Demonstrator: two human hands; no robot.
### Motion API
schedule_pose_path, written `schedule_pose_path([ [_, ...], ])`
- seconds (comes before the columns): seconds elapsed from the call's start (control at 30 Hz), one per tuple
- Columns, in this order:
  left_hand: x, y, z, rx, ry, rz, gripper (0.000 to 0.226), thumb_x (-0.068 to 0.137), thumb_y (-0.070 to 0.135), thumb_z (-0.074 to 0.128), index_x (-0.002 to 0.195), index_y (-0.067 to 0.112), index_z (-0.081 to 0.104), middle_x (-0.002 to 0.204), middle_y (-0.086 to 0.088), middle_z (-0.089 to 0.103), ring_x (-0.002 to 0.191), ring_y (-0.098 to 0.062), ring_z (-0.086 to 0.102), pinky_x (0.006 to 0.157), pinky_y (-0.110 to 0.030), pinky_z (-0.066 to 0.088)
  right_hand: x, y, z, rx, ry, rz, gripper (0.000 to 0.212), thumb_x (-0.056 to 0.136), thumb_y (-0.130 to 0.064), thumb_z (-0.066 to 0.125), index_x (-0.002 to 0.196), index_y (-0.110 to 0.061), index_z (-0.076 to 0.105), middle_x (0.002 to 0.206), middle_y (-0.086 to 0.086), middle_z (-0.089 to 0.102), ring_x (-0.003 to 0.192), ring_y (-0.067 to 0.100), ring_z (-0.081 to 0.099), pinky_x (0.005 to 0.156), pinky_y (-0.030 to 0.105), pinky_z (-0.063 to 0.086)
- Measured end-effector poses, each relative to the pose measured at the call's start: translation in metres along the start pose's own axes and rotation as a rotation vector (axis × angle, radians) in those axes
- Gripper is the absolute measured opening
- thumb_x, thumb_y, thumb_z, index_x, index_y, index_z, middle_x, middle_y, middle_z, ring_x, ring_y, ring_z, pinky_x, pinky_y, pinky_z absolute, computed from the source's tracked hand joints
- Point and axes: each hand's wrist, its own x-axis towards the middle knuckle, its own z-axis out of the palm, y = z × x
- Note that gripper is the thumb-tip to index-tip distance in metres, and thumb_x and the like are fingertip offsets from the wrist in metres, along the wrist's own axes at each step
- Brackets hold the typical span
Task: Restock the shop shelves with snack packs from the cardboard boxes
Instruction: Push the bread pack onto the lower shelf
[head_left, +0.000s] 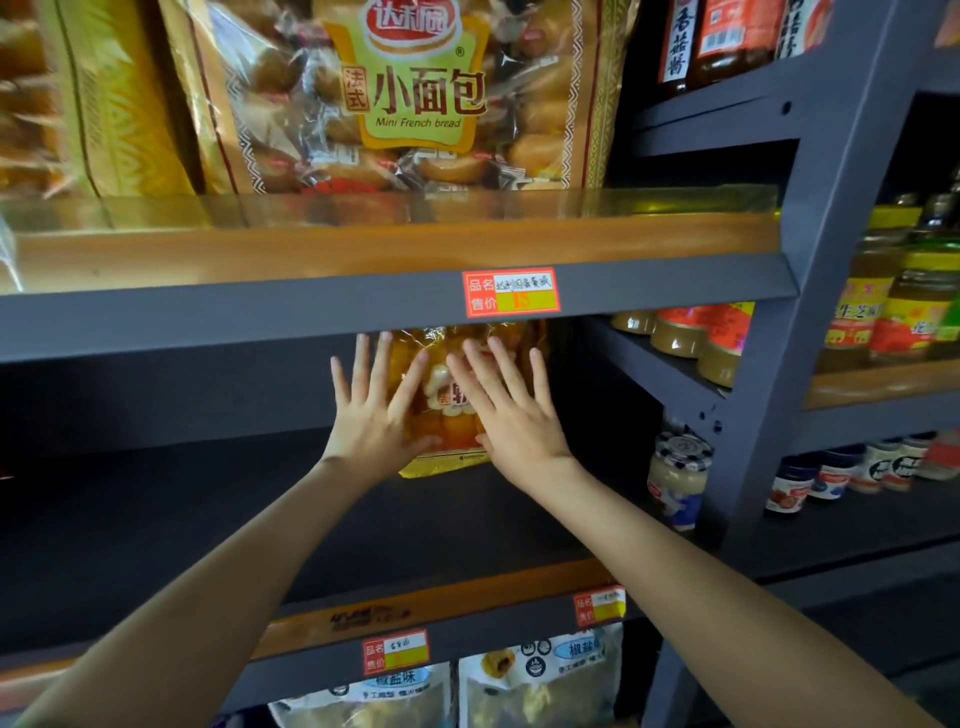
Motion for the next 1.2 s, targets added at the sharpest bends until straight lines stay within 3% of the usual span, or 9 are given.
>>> schedule_pose_path([
  [0.13, -0.010, -0.023, 0.006, -0.217, -0.220, 0.006, 0.140, 0.061, 0.052, 0.085, 0.144, 0.045, -0.028, 0.154, 0.000, -0.032, 0.141, -0.048, -0.011, 0.104, -0.074, 0.023, 0.007, -0.017, -0.005, -0.033, -0.003, -0.153, 0.119, 0.069, -0.038, 0.082, 0.154, -0.026, -0.002, 0.158, 0.002, -0.005, 0.147, 0.030, 0.002, 0.112, 0.060, -0.010],
  [0.23, -0.003, -0.026, 0.007, -0.313, -0.406, -0.044, 0.136, 0.071, 0.047, 0.080, 0.127, 0.054, -0.044, 0.139, 0.003, -0.055, 0.145, -0.045, -0.006, 0.114, -0.058, 0.024, 0.013, -0.014, 0.002, -0.058, -0.085, -0.140, 0.124, 0.064, -0.045, 0.084, 0.153, -0.030, -0.001, 0.158, -0.003, -0.010, 0.147, 0.030, 0.002, 0.110, 0.063, -0.013],
  [0.33, 0.006, -0.024, 0.010, -0.320, -0.481, -0.051, 0.129, 0.079, 0.048, 0.074, 0.124, 0.049, -0.046, 0.141, -0.007, -0.052, 0.146, -0.040, -0.004, 0.119, -0.043, 0.006, 0.015, -0.007, 0.009, -0.096, -0.103, -0.156, 0.126, 0.061, -0.049, 0.084, 0.152, -0.030, -0.001, 0.158, -0.006, -0.009, 0.146, 0.031, 0.002, 0.111, 0.065, -0.008],
  [0.4, 0.011, -0.024, 0.013, -0.342, -0.496, -0.032, 0.129, 0.080, 0.047, 0.074, 0.122, 0.049, -0.048, 0.141, -0.007, -0.052, 0.146, -0.042, -0.001, 0.119, -0.043, 0.003, 0.016, -0.007, 0.011, -0.116, -0.091, -0.146, 0.127, 0.058, -0.050, 0.086, 0.152, -0.030, 0.004, 0.160, -0.005, 0.002, 0.146, 0.031, 0.007, 0.111, 0.066, -0.001],
  [0.53, 0.018, -0.020, 0.021, -0.467, -0.502, 0.006, 0.135, 0.078, 0.039, 0.078, 0.119, 0.056, -0.049, 0.144, 0.001, -0.050, 0.144, -0.039, 0.022, 0.110, -0.043, 0.039, 0.012, 0.000, 0.014, -0.147, -0.074, -0.120, 0.124, 0.054, -0.049, 0.087, 0.151, -0.030, 0.014, 0.158, -0.002, 0.017, 0.144, 0.031, 0.015, 0.108, 0.067, 0.008],
  [0.63, 0.022, -0.008, 0.024, -0.527, -0.472, 0.063, 0.132, 0.080, 0.034, 0.078, 0.125, 0.055, -0.045, 0.142, 0.004, -0.051, 0.141, -0.037, 0.029, 0.102, -0.038, 0.047, 0.004, 0.015, 0.014, -0.161, -0.091, -0.104, 0.125, 0.053, -0.048, 0.088, 0.151, -0.028, 0.013, 0.157, 0.000, 0.013, 0.144, 0.034, 0.014, 0.106, 0.069, 0.008],
  [0.83, 0.026, 0.012, 0.030, -0.533, -0.457, 0.114, 0.128, 0.082, 0.032, 0.076, 0.129, 0.055, -0.042, 0.140, 0.001, -0.054, 0.142, -0.039, 0.027, 0.102, -0.040, 0.046, -0.008, 0.036, 0.009, -0.120, -0.136, -0.071, 0.123, 0.054, -0.036, 0.091, 0.150, -0.026, 0.015, 0.156, 0.004, 0.015, 0.142, 0.037, 0.013, 0.104, 0.071, 0.008],
  [0.93, 0.023, 0.013, 0.031, -0.527, -0.438, 0.116, 0.126, 0.084, 0.031, 0.074, 0.129, 0.055, -0.042, 0.143, -0.002, -0.051, 0.141, -0.039, 0.029, 0.102, -0.041, 0.047, -0.010, 0.035, 0.006, -0.082, -0.134, -0.058, 0.116, 0.059, -0.027, 0.090, 0.149, -0.025, 0.018, 0.156, 0.005, 0.013, 0.142, 0.038, 0.012, 0.102, 0.072, 0.018],
  [1.2, 0.015, 0.027, 0.027, -0.547, -0.297, 0.205, 0.123, 0.082, 0.026, 0.077, 0.142, 0.047, -0.028, 0.154, -0.009, -0.034, 0.147, -0.037, 0.006, 0.110, -0.042, 0.038, -0.025, 0.040, -0.003, -0.022, -0.054, 0.002, 0.099, 0.070, -0.022, 0.083, 0.149, -0.021, 0.023, 0.155, 0.011, 0.016, 0.142, 0.039, 0.016, 0.102, 0.069, 0.031],
])
